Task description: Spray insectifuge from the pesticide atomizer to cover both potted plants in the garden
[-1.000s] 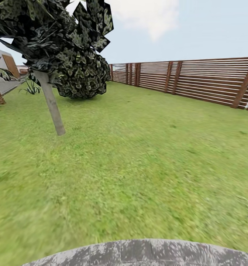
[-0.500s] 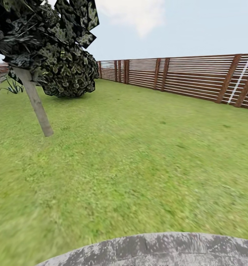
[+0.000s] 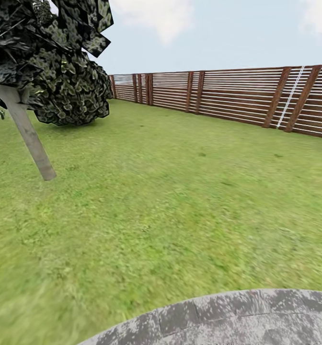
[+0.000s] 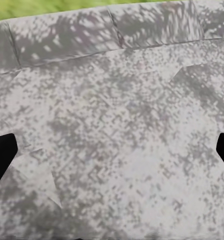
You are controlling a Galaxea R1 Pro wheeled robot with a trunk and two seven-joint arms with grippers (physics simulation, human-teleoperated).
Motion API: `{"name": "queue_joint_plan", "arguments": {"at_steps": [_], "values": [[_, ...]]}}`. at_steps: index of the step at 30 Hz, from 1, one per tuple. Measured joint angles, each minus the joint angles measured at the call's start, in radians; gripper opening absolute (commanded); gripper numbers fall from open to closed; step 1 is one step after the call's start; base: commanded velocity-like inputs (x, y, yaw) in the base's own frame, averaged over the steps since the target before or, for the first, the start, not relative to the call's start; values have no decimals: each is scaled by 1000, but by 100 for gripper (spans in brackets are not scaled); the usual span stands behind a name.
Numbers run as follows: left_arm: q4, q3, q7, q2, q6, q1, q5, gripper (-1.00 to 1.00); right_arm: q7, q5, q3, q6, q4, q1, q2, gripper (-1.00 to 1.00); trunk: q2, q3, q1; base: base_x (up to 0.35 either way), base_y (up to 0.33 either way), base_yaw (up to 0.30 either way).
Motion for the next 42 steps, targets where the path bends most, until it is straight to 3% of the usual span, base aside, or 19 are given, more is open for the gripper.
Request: {"name": "queue_joint_plan", "arguments": {"at_steps": [42], "values": [[0,-3,0,0,1,0,-5,100,-1,-2,-1,0,-1,0,0,100,0,-54,0,0,9,-189]]}}
